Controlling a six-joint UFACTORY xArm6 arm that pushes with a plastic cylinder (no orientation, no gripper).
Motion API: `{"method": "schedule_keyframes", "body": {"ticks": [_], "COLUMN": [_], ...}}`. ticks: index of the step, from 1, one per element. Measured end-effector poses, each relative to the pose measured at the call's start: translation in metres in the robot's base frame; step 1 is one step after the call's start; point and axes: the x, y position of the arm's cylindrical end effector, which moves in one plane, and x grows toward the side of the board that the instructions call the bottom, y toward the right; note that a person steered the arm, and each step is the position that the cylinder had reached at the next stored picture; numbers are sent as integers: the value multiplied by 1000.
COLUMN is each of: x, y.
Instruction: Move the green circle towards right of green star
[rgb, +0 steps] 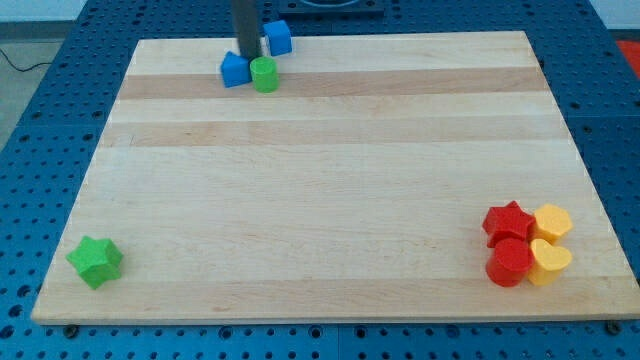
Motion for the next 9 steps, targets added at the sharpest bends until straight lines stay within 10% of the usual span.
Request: {"method": "schedule_keyframes", "body": {"ticks": [1,5,9], "x": [44,-36,83], "y": [-11,70,115]}}
